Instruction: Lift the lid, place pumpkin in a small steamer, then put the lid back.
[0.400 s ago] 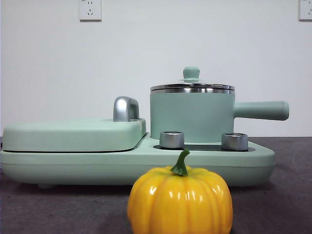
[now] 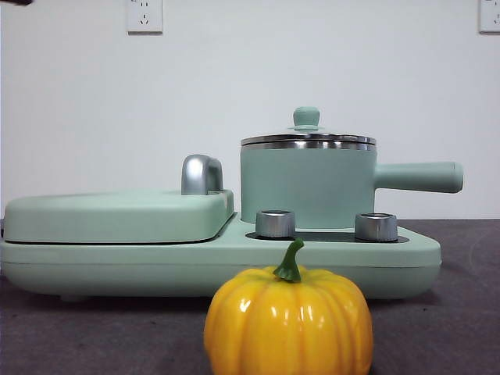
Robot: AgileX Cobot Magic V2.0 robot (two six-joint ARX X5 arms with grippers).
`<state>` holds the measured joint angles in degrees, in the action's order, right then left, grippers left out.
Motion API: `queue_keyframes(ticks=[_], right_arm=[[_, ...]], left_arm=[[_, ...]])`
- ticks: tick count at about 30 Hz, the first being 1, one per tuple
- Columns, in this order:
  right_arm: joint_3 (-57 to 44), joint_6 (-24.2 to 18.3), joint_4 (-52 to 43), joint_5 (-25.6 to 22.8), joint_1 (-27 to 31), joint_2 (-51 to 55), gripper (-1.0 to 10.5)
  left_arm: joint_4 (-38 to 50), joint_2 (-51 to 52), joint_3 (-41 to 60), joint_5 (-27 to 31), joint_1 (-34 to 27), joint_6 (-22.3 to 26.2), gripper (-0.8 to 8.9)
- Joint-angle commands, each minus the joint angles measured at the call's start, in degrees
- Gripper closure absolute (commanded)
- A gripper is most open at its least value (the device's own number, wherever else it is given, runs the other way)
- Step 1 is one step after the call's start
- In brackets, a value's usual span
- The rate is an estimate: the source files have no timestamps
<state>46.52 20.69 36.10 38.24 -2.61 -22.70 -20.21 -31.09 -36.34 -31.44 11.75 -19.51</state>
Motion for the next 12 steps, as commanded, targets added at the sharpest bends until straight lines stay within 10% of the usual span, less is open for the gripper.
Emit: queue_keyframes(ticks=[1,8,12], right_arm=[[3.52,-6.8,3.15,2.89,-0.22,-1.64,9.3],[5.14,-11.08,7.96,3.37,-0.22,-1.86,9.3],[5.14,-11.08,9.2,2.51,-0.22,-1.9,8.0]], left_arm=[[0.28,-2.08,-2.73,-3.91,0.98,0.66,7.96],[0.13,-4.07,-4.57,-6.27,3.04,0.85,7.7],[0.52,-4.44,-4.59,-6.27,3.67,0.83,5.06]])
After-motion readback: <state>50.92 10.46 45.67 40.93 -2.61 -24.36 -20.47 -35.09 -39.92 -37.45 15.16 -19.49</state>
